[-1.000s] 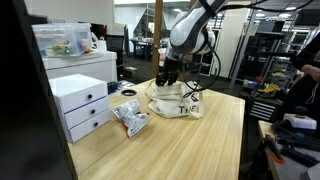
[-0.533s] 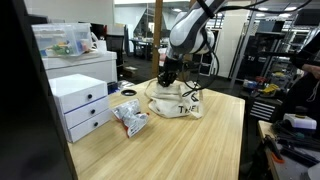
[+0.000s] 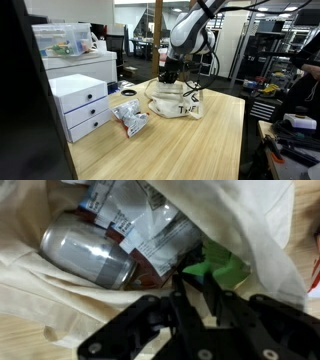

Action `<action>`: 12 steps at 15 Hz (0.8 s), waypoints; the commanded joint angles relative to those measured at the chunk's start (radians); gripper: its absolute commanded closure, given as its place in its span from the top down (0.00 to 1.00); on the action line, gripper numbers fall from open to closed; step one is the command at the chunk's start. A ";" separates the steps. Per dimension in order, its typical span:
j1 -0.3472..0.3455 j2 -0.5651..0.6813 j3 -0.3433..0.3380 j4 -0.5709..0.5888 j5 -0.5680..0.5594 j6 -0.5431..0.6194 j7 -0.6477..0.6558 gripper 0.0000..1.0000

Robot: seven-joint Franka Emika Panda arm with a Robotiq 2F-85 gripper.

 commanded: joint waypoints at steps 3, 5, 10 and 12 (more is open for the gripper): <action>-0.004 0.002 -0.003 -0.010 -0.005 0.012 -0.004 0.72; -0.003 0.003 -0.005 -0.010 -0.007 0.011 -0.003 0.85; -0.003 0.001 -0.002 -0.010 0.000 0.004 0.001 1.00; -0.002 -0.004 -0.004 -0.012 0.001 0.001 0.006 1.00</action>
